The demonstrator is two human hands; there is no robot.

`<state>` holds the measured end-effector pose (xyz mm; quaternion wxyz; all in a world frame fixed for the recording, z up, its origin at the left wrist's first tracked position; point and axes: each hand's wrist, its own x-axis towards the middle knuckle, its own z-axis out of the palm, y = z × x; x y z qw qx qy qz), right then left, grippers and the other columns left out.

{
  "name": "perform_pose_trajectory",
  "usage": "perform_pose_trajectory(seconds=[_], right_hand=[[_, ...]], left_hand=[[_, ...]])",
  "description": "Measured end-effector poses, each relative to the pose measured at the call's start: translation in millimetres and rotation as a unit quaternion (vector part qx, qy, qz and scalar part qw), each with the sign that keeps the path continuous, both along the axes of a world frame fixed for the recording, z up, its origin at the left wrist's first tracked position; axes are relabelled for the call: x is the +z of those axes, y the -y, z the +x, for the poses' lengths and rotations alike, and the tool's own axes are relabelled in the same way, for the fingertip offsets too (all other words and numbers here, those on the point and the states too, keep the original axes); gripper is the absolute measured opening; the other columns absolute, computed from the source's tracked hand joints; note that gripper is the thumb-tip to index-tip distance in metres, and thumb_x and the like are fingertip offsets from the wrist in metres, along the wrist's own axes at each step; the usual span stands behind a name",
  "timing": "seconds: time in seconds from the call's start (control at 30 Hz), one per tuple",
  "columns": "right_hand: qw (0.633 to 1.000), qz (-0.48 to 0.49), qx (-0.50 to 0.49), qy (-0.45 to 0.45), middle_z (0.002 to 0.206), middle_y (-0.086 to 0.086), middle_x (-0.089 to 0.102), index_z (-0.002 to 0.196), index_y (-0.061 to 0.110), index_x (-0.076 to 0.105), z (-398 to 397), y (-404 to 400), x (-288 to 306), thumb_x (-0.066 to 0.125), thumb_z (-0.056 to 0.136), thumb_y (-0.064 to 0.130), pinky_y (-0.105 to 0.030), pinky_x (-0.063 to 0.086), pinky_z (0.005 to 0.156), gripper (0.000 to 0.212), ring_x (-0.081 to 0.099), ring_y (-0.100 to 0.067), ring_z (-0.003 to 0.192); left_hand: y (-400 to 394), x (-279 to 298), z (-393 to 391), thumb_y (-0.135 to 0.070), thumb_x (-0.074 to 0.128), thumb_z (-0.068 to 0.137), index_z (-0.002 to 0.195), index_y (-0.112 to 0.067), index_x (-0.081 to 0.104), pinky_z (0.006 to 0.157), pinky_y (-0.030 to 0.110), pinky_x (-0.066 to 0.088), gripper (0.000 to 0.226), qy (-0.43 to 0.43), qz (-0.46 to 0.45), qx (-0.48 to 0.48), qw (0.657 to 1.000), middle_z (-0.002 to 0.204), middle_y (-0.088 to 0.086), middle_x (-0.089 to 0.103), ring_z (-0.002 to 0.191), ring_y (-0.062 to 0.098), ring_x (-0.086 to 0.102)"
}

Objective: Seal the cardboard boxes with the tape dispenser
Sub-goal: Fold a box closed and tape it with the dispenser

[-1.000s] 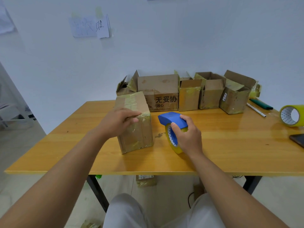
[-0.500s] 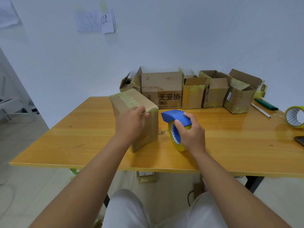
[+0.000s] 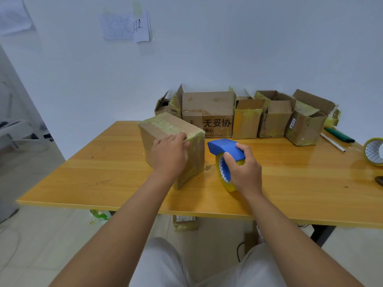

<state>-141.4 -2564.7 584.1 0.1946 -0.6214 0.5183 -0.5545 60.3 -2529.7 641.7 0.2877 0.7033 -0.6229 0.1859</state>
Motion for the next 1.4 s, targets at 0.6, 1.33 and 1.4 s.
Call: perform_pose_trajectory(seconds=[0.6, 1.33, 1.4], right_hand=[[0.975, 0.004, -0.019, -0.222, 0.094, 0.001, 0.052, 0.132, 0.032, 0.055, -3.9, 14.2, 15.9, 0.047, 0.091, 0.05, -0.029, 0.037, 0.058, 0.046, 0.05, -0.018, 0.08], [0.982, 0.016, 0.176, -0.071, 0.142, 0.002, 0.037, 0.146, 0.033, 0.044, 71.7, 23.8, 52.7, 0.04, 0.103, 0.046, -0.028, 0.032, 0.099, 0.046, 0.037, -0.008, 0.127], [0.979, 0.038, 0.186, -0.076, 0.144, 0.0, 0.04, 0.14, 0.025, 0.053, 80.4, 27.6, 53.7, 0.042, 0.104, 0.042, -0.025, 0.028, 0.1, 0.041, 0.038, -0.011, 0.132]], left_hand=[[-5.6, 2.0, 36.7, -0.044, 0.027, 0.106, 0.148, -0.039, 0.038, 0.095, 0.037, 0.025, 0.043, -0.012, 0.119, -0.122, 0.985, 0.152, -0.016, 0.039, 0.137, 0.012, 0.03], [-16.7, 26.5, 85.2, -0.035, 0.059, 0.098, 0.145, -0.04, 0.044, 0.12, 0.033, 0.024, 0.05, -0.2, 0.252, -0.288, 0.902, 0.157, -0.024, 0.027, 0.145, -0.004, 0.018], [-14.3, 23.2, 83.5, -0.04, 0.061, 0.096, 0.144, -0.038, 0.047, 0.12, 0.035, 0.026, 0.05, -0.18, 0.226, -0.276, 0.917, 0.155, -0.023, 0.032, 0.145, -0.001, 0.023]])
